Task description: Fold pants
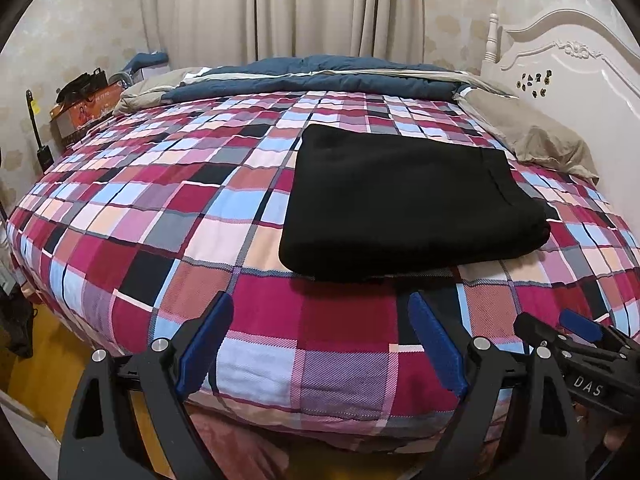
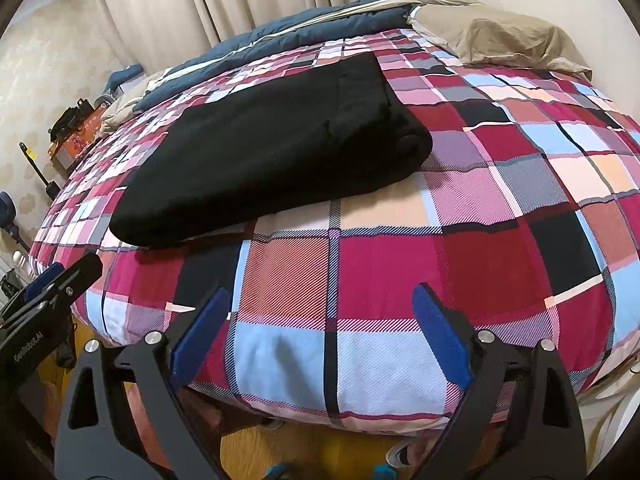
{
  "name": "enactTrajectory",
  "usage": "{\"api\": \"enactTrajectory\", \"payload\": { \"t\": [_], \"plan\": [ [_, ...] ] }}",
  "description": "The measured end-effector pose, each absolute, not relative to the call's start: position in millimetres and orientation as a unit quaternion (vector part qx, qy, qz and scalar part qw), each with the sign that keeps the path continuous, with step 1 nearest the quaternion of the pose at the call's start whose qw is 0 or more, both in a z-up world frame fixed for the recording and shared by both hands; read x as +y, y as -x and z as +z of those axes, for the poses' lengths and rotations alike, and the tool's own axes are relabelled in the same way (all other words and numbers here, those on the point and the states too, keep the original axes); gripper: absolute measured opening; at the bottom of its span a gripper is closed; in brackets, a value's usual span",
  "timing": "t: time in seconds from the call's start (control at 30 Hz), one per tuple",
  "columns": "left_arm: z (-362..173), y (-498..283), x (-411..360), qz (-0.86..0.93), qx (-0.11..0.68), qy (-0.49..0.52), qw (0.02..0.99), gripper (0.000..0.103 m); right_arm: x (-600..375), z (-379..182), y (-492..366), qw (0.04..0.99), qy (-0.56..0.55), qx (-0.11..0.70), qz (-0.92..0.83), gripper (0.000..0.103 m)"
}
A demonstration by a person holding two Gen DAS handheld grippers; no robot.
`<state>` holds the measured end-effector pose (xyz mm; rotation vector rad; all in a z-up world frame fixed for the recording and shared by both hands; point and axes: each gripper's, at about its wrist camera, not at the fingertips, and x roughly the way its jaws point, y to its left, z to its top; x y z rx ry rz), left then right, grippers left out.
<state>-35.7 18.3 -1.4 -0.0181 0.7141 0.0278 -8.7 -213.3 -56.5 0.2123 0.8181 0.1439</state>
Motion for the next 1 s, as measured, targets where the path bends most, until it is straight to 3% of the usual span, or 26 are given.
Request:
{"api": "enactTrajectory", "payload": {
  "t": [1.0],
  "plan": [
    [7.4,35.9,13.1,-0.005,0.336,-0.001,0.942,0.088,-208.3,-64.0,12.4,0.903,-0.104,0.410,0.078,0.093]
  ]
}}
